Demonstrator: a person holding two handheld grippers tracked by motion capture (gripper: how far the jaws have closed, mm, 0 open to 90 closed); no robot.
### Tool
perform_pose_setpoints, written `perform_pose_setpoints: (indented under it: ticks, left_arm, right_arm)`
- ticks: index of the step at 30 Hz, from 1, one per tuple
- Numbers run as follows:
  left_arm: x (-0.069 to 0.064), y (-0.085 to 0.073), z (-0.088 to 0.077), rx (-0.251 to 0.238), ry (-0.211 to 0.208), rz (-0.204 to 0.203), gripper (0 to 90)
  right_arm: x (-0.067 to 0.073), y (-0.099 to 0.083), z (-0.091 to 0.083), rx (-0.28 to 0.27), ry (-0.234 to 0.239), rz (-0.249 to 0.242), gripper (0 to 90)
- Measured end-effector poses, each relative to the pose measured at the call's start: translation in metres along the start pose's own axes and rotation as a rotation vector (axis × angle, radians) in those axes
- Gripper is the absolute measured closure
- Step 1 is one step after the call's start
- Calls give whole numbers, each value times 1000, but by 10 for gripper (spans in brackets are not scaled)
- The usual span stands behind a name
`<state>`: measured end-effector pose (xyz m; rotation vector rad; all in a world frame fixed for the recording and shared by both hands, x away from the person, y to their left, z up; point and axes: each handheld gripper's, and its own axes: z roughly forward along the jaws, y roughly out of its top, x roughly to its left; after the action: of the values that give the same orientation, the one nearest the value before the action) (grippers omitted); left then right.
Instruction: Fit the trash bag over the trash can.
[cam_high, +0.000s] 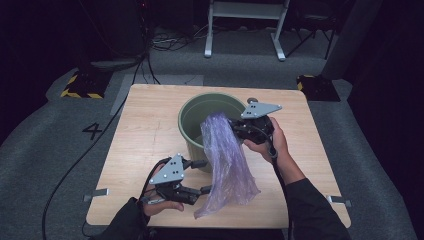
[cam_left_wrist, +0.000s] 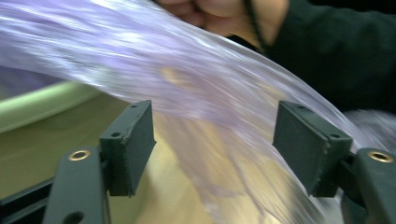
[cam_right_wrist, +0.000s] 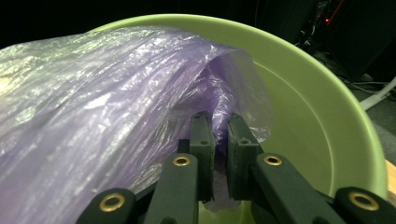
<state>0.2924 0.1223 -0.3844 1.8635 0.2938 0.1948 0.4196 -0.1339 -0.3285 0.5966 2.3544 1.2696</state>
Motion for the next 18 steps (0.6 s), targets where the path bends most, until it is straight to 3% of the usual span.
perform_pose_setpoints:
  ticks: [4,7,10,12,13,14,18]
  left_arm:
    - [-10,5,8,17,-62,-3,236]
    - [-13,9,16,23,-77,-1,231]
    - [-14,14,24,40,-46,0,291]
    - [-13,17,29,43,-5,9,370]
    - [-13,17,29,43,-5,9,411]
    - [-10,19,30,30,23,18,478]
    - [-5,25,30,-5,57,37,647]
  right_arm:
    - [0,1,0,6,-14,-3,836]
    - [1,2,1,10,-22,-5,836]
    - [2,3,2,13,-31,-5,831]
    - [2,4,2,17,-33,-11,819]
    - [2,4,2,17,-33,-11,819]
    - [3,4,2,15,-32,-10,802]
    - [4,3,1,13,-28,-16,790]
